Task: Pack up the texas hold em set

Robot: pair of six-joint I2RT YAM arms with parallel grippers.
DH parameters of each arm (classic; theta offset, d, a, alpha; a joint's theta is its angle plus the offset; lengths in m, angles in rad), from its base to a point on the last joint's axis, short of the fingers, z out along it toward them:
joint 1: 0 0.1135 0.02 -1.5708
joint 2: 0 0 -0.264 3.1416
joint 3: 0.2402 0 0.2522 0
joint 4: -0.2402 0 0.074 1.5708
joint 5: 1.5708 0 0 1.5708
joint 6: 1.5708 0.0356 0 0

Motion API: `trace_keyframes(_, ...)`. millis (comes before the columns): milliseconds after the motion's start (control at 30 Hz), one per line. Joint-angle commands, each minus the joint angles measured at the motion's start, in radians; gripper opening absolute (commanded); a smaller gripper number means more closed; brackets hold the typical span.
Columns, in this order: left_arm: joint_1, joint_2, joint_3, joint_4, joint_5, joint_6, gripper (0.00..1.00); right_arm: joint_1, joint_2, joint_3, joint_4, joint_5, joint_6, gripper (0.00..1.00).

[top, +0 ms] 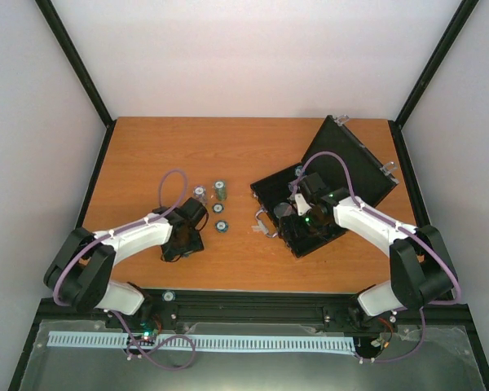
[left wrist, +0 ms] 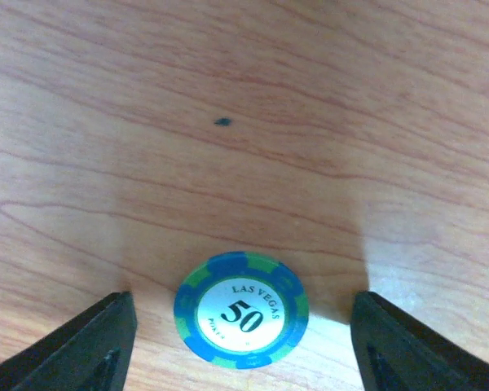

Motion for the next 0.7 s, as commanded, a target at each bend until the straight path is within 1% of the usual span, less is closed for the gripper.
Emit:
trace_keyframes(0,0.017,0.065,-0.084,0.052,0.011,0.009,0.7,0.007,-0.002,-0.013,0.014,0.008,0.009,1.0)
trace_keyframes(67,0.017,0.077,-0.088,0.058,0.007,0.011,0.67,0.007,-0.001,-0.015,0.014,0.009,0.008,1.0)
trace_keyframes(133,0.017,0.085,-0.094,0.066,0.006,0.012,0.62,0.007,0.0,-0.015,0.013,0.011,0.005,1.0)
trace_keyframes(233,0.017,0.098,-0.106,0.09,0.014,0.01,0.56,0.007,0.003,-0.015,0.013,0.009,0.003,1.0)
trace_keyframes(267,0.017,0.104,-0.108,0.099,0.017,0.011,0.5,0.008,0.004,-0.014,0.013,0.01,0.003,1.0)
trace_keyframes(333,0.017,0.117,-0.106,0.11,0.028,0.007,0.32,0.007,0.004,-0.013,0.011,0.011,0.002,1.0)
trace_keyframes(367,0.017,0.125,-0.103,0.108,0.032,0.008,0.25,0.008,0.006,-0.012,0.009,0.012,-0.001,1.0)
trace_keyframes(400,0.017,0.129,-0.1,0.107,0.035,0.009,0.22,0.007,0.007,-0.01,0.009,0.012,-0.003,1.0)
trace_keyframes(533,0.017,0.122,-0.087,0.077,0.026,0.021,0.2,0.007,0.015,-0.007,0.008,0.019,-0.011,1.0)
trace_keyframes(600,0.017,0.103,-0.072,0.052,0.018,0.027,0.2,0.007,0.018,-0.007,0.009,0.018,-0.014,1.0)
trace_keyframes(667,0.017,0.08,-0.062,0.044,0.026,0.035,0.34,0.007,0.018,-0.007,0.014,0.012,-0.012,1.0)
